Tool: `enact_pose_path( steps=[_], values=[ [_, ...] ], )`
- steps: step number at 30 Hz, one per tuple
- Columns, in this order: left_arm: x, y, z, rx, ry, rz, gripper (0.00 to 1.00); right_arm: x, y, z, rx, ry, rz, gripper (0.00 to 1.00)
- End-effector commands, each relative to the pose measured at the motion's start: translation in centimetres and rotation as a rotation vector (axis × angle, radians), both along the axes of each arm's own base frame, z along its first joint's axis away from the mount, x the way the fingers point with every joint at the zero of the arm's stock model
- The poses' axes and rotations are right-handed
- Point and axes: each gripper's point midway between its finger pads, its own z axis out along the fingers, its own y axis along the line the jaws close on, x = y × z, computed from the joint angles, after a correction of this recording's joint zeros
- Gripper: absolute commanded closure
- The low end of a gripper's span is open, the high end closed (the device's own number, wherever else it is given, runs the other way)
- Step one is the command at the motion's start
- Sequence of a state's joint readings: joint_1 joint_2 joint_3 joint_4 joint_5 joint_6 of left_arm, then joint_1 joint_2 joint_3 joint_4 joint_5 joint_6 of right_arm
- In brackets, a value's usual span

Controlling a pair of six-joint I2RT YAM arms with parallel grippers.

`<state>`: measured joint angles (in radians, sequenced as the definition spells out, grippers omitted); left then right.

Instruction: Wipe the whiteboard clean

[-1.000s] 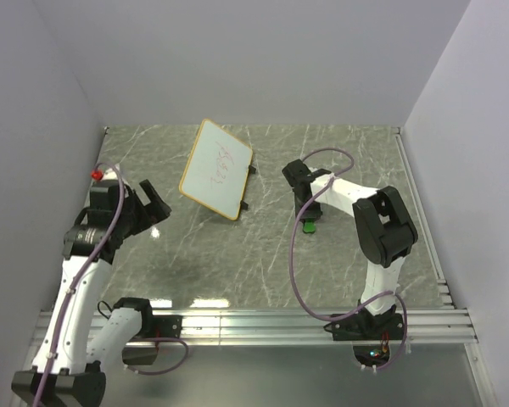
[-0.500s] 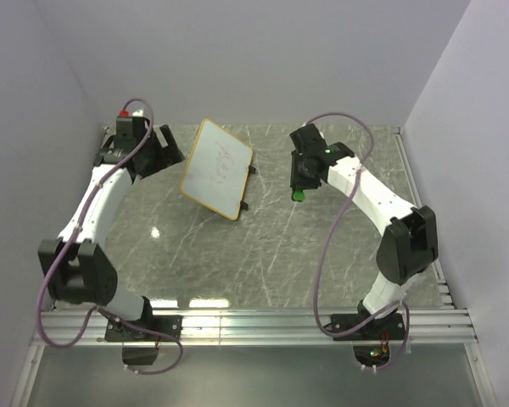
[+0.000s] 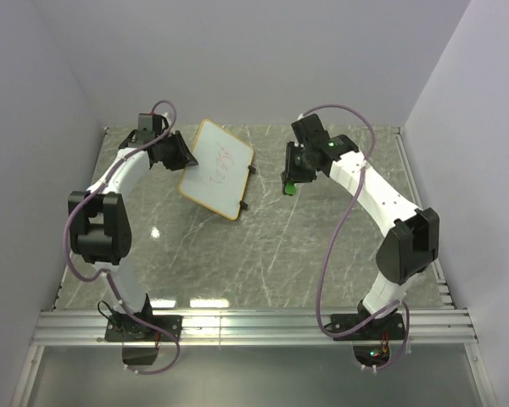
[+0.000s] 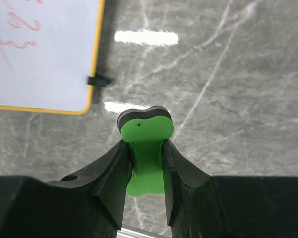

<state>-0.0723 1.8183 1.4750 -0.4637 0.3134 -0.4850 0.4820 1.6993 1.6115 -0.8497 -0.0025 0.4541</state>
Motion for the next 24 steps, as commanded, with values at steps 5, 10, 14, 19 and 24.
enact_pose_path(
  steps=[5,10,14,19,24],
  values=[
    [2.0,-2.3,1.5,-0.058,-0.072,-0.085,1.0,2.3,4.6,3.6,0.153,-0.06,0.091,1.0],
    [0.5,-2.7,0.1,-0.072,-0.04,-0.119,1.0,2.9,9.5,3.6,0.24,-0.037,0.164,1.0],
    [-0.5,-2.7,-0.7,-0.064,-0.02,-0.13,1.0,3.9,13.6,2.7,0.275,-0.015,0.208,1.0],
    [-1.0,-2.5,-1.0,-0.043,0.001,-0.148,1.0,5.2,17.6,2.2,0.373,0.012,0.22,1.0],
    [-0.9,-2.2,-1.3,-0.013,0.022,-0.172,1.0,6.6,21.5,2.8,0.501,0.005,0.234,1.0]
  ],
)
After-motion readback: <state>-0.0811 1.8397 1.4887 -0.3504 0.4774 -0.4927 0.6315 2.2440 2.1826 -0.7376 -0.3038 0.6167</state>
